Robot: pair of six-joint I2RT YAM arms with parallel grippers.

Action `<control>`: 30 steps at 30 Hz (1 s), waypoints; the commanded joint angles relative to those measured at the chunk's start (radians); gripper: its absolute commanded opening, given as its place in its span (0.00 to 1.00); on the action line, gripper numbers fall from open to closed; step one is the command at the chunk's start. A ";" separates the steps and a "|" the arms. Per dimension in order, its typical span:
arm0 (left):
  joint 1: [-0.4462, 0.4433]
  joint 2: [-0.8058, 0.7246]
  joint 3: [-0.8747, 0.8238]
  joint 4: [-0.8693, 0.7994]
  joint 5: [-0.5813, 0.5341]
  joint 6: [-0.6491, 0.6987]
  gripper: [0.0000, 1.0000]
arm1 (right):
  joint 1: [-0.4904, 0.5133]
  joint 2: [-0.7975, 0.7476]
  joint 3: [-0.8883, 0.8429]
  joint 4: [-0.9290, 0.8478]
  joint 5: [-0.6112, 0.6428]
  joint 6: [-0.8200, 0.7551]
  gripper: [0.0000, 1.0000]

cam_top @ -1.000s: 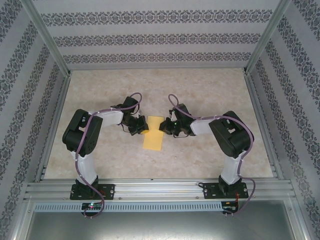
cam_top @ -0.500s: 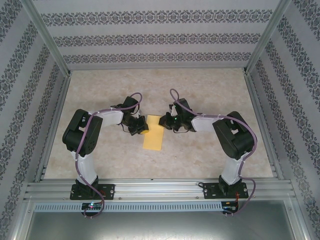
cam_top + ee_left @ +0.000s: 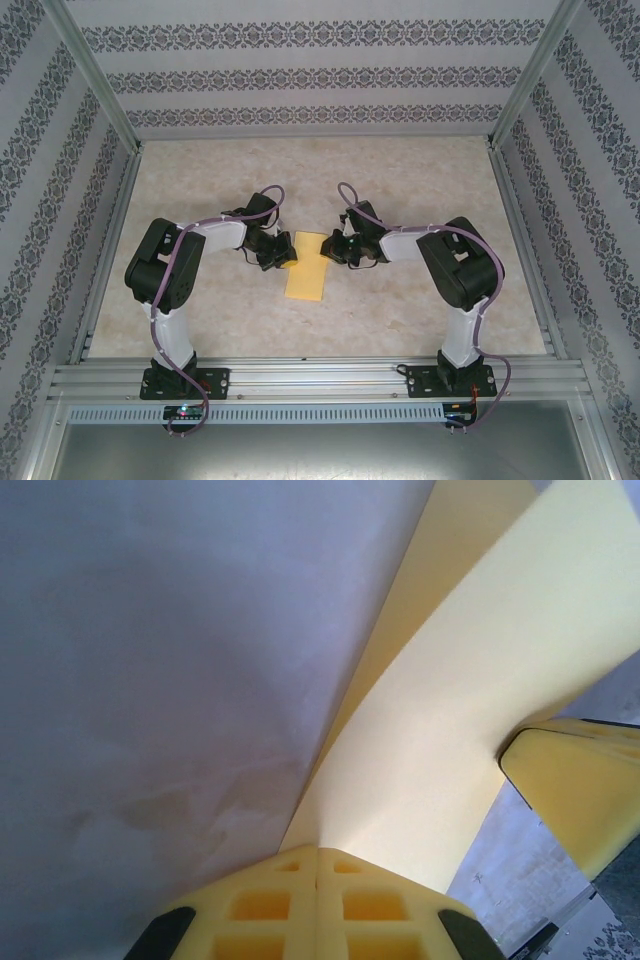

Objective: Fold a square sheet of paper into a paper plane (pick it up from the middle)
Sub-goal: Fold the square sheet of paper in half at the center of the table.

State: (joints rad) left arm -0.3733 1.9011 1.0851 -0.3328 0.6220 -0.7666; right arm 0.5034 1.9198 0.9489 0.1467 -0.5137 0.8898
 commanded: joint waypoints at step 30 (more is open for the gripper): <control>-0.010 0.032 -0.007 -0.113 -0.076 0.018 0.00 | -0.041 -0.013 0.162 -0.117 -0.010 -0.061 0.09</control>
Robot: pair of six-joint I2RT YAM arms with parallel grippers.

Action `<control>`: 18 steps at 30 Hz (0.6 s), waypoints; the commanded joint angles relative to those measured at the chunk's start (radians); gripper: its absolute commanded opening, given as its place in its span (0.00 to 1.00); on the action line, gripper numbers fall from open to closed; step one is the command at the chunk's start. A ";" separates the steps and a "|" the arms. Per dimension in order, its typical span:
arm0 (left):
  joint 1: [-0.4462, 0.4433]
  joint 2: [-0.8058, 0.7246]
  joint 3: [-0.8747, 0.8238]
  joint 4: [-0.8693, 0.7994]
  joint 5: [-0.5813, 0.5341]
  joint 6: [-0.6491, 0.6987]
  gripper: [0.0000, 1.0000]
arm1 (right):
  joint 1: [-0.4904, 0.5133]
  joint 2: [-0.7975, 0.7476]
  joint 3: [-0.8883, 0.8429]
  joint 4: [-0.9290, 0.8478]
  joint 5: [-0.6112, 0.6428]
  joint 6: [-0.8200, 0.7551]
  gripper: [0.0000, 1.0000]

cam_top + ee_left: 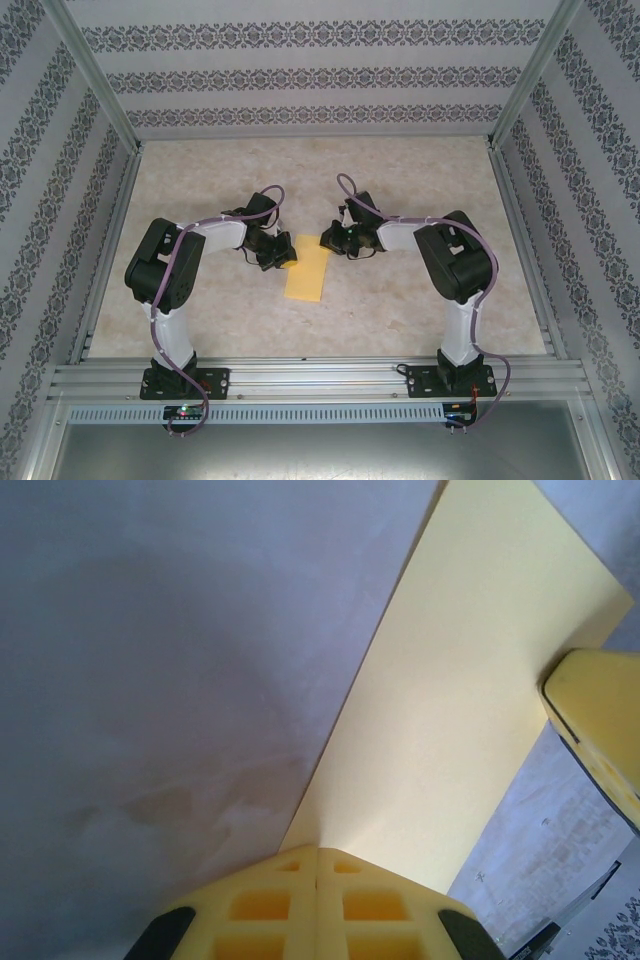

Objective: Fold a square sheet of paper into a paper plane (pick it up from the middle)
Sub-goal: Fold the square sheet of paper in half at the center of the table.

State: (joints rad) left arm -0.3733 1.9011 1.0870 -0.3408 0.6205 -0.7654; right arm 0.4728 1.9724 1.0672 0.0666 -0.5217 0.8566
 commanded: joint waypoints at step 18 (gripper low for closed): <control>-0.010 0.032 -0.010 -0.105 -0.073 0.018 0.00 | -0.037 0.087 0.078 -0.055 0.001 -0.012 0.09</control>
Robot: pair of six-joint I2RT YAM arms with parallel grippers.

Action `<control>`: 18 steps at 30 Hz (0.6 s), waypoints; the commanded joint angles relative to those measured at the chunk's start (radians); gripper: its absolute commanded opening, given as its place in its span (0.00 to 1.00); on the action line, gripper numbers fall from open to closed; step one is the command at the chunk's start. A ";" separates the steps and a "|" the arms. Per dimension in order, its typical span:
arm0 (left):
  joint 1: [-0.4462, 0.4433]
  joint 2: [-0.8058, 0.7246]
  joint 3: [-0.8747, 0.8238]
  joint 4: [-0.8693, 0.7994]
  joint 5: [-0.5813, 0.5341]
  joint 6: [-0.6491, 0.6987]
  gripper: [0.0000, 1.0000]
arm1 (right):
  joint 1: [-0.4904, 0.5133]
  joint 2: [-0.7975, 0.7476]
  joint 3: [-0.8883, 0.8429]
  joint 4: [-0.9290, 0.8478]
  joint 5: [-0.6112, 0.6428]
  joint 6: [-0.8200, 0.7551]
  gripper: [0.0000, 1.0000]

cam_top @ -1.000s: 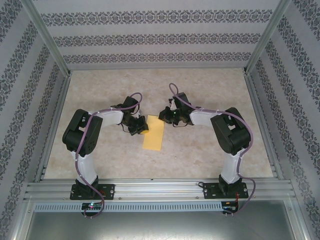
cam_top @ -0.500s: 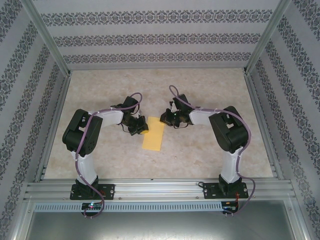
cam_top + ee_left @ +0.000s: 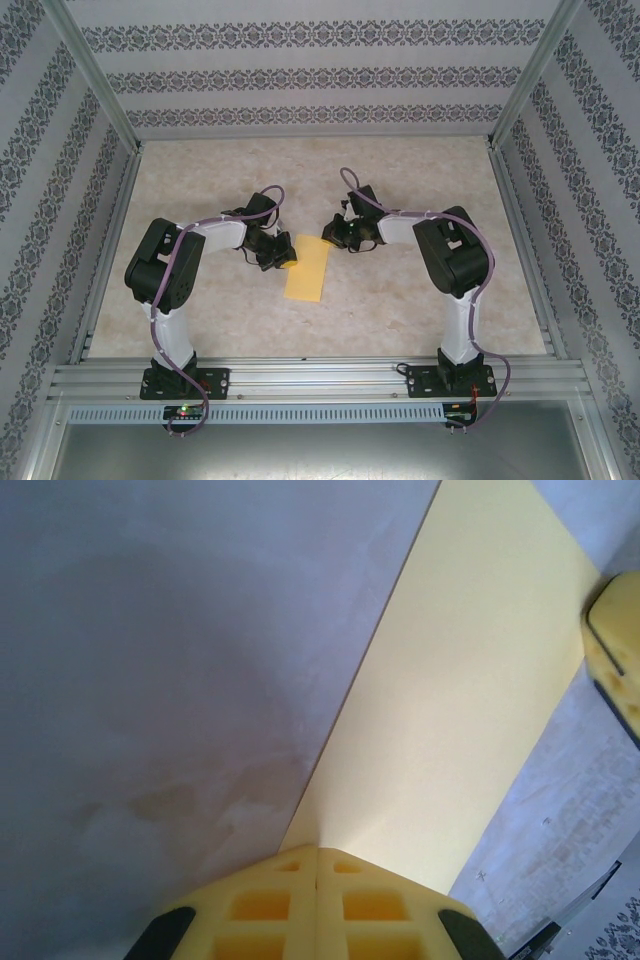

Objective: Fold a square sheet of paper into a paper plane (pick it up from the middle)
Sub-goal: Fold the square sheet of paper in half at the center of the table.

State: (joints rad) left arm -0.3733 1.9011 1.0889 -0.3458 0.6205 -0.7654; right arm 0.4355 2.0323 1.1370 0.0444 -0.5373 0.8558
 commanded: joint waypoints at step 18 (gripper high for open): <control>-0.011 0.016 -0.026 -0.081 -0.064 0.012 0.00 | 0.002 0.063 0.040 -0.059 -0.007 0.006 0.09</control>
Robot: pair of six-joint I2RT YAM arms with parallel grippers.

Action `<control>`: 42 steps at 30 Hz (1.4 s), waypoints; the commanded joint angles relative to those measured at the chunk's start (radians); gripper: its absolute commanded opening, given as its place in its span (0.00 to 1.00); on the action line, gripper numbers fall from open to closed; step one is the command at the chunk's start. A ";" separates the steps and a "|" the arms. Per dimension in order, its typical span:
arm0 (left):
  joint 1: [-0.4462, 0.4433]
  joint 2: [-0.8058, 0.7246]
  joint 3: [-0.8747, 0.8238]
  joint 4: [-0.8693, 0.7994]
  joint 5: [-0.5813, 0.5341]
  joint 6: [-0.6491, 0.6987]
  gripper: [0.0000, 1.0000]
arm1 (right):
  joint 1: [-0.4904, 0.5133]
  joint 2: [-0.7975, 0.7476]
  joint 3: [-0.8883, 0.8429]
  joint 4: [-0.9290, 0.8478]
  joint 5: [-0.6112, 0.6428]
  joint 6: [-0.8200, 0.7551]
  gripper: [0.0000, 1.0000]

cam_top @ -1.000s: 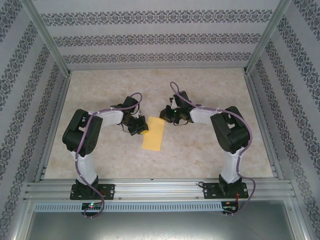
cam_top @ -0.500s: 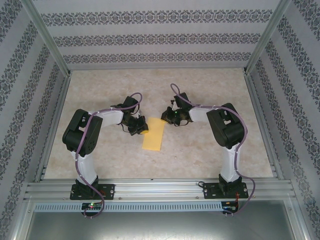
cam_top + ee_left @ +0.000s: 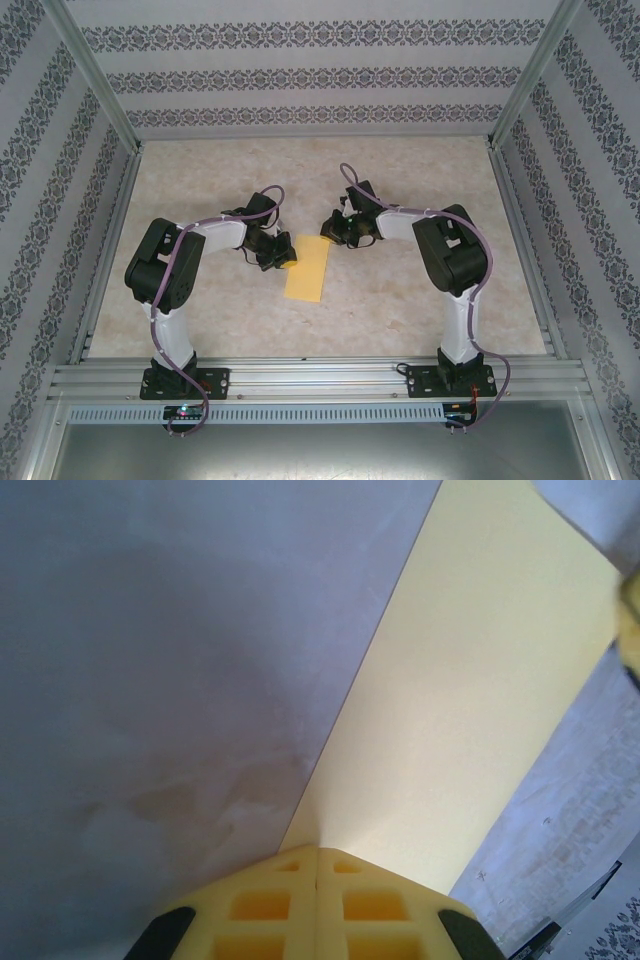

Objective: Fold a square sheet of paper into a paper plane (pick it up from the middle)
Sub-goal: Fold the square sheet of paper in half at the center of the table.

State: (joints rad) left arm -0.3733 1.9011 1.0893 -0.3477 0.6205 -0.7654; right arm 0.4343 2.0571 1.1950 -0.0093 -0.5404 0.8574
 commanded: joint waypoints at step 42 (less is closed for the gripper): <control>-0.010 0.017 -0.042 -0.063 -0.059 0.002 0.00 | 0.241 -0.274 -0.442 0.173 0.079 0.115 0.11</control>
State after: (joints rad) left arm -0.3733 1.8992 1.0851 -0.3466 0.6216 -0.7658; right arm 0.6704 1.7828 0.7795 0.1513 -0.4854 0.9688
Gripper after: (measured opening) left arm 0.060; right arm 0.108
